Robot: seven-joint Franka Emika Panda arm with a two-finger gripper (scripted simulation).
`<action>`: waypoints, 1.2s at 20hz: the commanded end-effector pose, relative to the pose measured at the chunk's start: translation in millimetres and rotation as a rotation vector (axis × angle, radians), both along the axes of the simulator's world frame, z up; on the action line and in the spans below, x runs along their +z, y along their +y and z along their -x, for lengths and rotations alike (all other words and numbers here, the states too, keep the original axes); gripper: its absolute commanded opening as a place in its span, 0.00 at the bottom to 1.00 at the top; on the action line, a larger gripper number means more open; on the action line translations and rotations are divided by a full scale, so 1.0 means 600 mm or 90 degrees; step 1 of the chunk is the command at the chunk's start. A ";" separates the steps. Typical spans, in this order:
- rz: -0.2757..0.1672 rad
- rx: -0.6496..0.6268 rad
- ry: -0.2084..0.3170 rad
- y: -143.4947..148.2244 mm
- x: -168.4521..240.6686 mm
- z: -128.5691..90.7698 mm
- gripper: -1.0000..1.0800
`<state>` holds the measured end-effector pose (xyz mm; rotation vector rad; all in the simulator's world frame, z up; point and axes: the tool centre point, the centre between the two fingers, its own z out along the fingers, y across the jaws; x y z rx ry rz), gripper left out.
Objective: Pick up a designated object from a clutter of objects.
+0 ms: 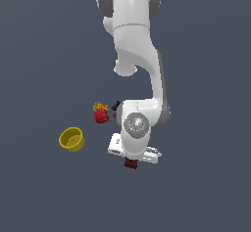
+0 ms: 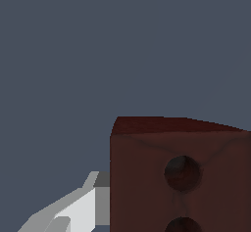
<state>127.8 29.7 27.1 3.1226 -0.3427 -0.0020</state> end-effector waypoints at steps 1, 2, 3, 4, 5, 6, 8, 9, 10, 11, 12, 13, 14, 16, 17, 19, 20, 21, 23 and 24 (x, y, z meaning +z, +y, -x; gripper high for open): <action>0.000 0.000 0.000 0.001 0.002 0.001 0.00; 0.000 0.000 0.000 0.002 0.004 0.002 0.00; 0.000 0.000 0.000 0.003 0.007 0.004 0.00; 0.000 0.000 0.000 0.004 0.010 0.006 0.00; 0.000 0.000 0.000 0.006 0.014 0.009 0.00; 0.000 0.000 0.000 0.007 0.018 0.011 0.00; 0.000 0.000 0.000 0.011 0.028 0.018 0.00; 0.000 0.000 0.000 0.014 0.035 0.022 0.00; 0.000 0.000 0.000 0.016 0.041 0.027 0.00; 0.000 0.000 0.000 0.019 0.049 0.032 0.00; 0.000 0.000 0.000 0.022 0.057 0.037 0.00; 0.000 0.000 0.000 0.025 0.066 0.043 0.00; 0.000 0.000 0.000 0.029 0.075 0.049 0.00; 0.000 0.000 0.000 0.037 0.096 0.063 0.00; 0.000 0.000 0.000 0.041 0.107 0.070 0.00; 0.000 0.000 0.000 0.051 0.132 0.086 0.00; 0.000 0.000 0.000 0.056 0.145 0.094 0.00; 0.000 0.000 0.000 0.061 0.157 0.102 0.00; 0.000 0.000 0.000 0.070 0.183 0.119 0.00; 0.001 0.000 0.000 0.076 0.196 0.127 0.00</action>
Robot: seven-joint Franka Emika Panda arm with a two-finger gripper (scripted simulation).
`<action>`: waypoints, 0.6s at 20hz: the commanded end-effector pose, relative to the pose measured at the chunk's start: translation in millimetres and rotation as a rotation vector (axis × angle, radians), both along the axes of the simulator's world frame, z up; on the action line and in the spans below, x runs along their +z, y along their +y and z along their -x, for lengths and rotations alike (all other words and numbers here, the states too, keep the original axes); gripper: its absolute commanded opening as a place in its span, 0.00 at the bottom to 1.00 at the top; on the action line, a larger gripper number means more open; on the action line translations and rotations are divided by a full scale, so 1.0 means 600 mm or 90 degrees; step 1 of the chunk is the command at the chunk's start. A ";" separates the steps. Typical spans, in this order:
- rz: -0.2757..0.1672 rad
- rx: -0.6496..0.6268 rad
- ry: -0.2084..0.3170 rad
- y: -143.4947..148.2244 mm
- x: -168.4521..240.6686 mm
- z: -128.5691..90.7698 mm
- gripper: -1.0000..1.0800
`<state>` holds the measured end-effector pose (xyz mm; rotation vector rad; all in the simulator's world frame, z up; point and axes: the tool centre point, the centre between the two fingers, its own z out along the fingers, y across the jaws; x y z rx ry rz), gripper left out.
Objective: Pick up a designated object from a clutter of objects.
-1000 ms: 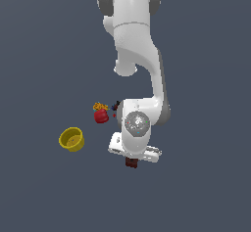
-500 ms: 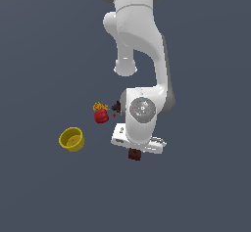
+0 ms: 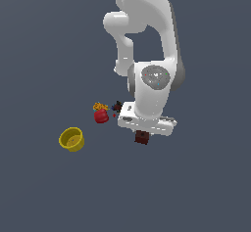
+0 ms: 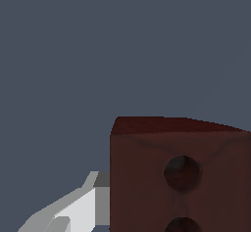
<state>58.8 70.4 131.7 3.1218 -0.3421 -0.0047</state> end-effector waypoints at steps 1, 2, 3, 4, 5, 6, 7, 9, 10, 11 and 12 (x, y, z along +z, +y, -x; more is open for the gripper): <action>0.000 0.000 -0.002 0.013 0.034 0.021 0.00; 0.000 0.000 -0.002 0.018 0.047 0.029 0.00; 0.000 0.000 -0.002 0.023 0.061 0.037 0.00; 0.000 0.000 -0.002 0.028 0.074 0.046 0.00; 0.000 0.000 -0.002 0.033 0.087 0.054 0.00; 0.001 0.000 -0.002 0.038 0.101 0.063 0.00; 0.001 0.000 -0.002 0.043 0.114 0.072 0.00; 0.001 0.000 -0.002 0.054 0.142 0.089 0.00; 0.001 0.000 -0.002 0.059 0.156 0.098 0.00; 0.001 0.000 -0.002 0.064 0.171 0.107 0.00; 0.001 0.000 -0.002 0.070 0.185 0.116 0.00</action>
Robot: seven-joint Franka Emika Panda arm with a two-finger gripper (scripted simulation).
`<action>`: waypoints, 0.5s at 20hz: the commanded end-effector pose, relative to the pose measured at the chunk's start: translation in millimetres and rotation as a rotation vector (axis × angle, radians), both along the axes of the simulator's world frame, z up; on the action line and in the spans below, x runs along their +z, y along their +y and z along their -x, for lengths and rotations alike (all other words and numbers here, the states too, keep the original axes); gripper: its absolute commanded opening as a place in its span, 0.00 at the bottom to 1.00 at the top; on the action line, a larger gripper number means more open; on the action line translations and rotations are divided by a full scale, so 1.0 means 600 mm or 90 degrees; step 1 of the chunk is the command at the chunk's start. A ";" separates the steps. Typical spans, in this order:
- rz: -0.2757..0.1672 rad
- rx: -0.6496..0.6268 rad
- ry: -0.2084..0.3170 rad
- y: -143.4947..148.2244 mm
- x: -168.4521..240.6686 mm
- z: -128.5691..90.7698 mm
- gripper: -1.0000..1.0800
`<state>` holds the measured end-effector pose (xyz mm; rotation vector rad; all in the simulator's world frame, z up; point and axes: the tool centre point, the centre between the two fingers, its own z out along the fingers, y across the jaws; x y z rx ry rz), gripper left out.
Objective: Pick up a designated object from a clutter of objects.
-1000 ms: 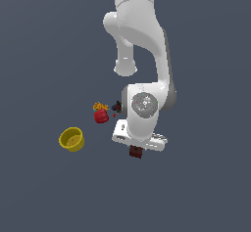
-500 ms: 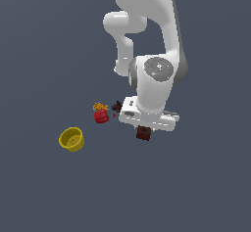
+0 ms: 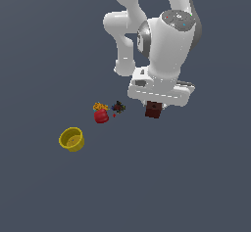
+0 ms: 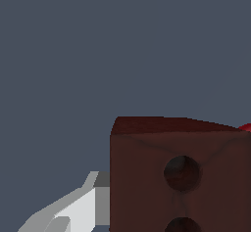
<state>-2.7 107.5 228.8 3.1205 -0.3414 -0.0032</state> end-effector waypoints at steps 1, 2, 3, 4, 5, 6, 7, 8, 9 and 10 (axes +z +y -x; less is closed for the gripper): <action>0.000 0.000 -0.001 0.014 0.038 0.023 0.00; 0.000 0.000 -0.001 0.020 0.053 0.032 0.00; 0.000 0.000 -0.001 0.025 0.068 0.041 0.00; 0.000 0.000 -0.001 0.031 0.084 0.051 0.00; 0.000 0.000 -0.001 0.037 0.100 0.061 0.00; 0.000 0.000 -0.001 0.044 0.116 0.071 0.00; 0.000 0.000 -0.001 0.050 0.133 0.081 0.00; 0.000 0.000 -0.001 0.056 0.149 0.091 0.00; 0.000 0.000 -0.001 0.062 0.165 0.100 0.00; 0.000 0.000 -0.001 0.068 0.181 0.109 0.00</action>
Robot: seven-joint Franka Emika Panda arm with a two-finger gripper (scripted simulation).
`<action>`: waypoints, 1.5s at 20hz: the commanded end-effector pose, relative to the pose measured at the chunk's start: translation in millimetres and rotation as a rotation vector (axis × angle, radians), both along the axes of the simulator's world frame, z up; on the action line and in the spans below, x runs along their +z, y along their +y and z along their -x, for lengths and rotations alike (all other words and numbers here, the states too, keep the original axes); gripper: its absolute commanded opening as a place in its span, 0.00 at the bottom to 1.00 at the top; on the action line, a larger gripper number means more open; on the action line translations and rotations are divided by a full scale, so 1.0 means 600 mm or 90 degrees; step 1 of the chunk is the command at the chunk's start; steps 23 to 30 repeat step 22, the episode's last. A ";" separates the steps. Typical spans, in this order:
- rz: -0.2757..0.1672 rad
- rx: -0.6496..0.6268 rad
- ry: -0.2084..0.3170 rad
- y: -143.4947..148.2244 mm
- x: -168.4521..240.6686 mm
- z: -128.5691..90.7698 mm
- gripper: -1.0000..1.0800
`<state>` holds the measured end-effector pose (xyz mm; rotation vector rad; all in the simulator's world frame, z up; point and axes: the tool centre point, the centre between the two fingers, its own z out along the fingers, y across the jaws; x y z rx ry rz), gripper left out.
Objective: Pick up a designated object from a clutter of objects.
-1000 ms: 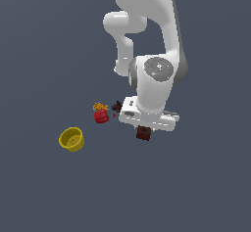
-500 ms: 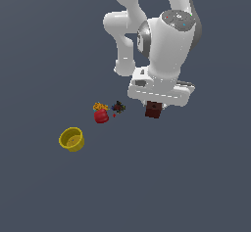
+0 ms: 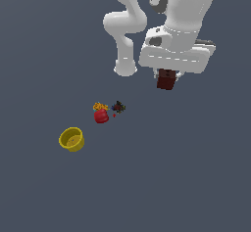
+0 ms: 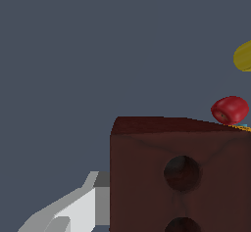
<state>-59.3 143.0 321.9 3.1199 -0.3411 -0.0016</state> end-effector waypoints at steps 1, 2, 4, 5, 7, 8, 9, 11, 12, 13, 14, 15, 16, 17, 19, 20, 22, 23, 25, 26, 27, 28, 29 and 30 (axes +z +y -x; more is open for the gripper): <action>0.000 0.000 -0.001 0.015 0.041 0.024 0.00; 0.000 0.000 -0.001 0.021 0.055 0.033 0.00; 0.000 0.000 -0.001 0.032 0.084 0.049 0.00; 0.000 0.000 -0.001 0.037 0.097 0.057 0.00; 0.000 0.000 -0.001 0.047 0.122 0.071 0.00; 0.000 0.000 -0.001 0.051 0.134 0.078 0.00; 0.000 0.000 -0.001 0.056 0.145 0.084 0.00; -0.001 0.000 -0.001 0.063 0.164 0.094 0.00; -0.001 0.000 -0.001 0.067 0.172 0.099 0.00; -0.001 0.000 -0.001 0.070 0.180 0.103 0.00; -0.001 0.000 -0.001 0.072 0.187 0.106 0.00; -0.001 0.000 -0.001 0.075 0.193 0.109 0.00; -0.001 0.000 -0.001 0.077 0.198 0.111 0.00; -0.001 0.000 -0.001 0.079 0.202 0.113 0.00; -0.002 0.000 -0.001 0.081 0.208 0.116 0.00; -0.002 0.000 -0.001 0.082 0.210 0.116 0.00; -0.002 0.000 -0.001 0.083 0.211 0.117 0.00; -0.002 0.000 -0.001 0.083 0.211 0.117 0.00; -0.002 0.000 -0.001 0.083 0.211 0.117 0.00; -0.002 0.000 -0.001 0.083 0.211 0.117 0.00; -0.002 0.000 -0.001 0.083 0.211 0.117 0.00; -0.002 0.000 -0.001 0.083 0.211 0.117 0.00; -0.002 0.000 -0.001 0.083 0.211 0.117 0.00; -0.002 0.000 -0.001 0.083 0.211 0.117 0.00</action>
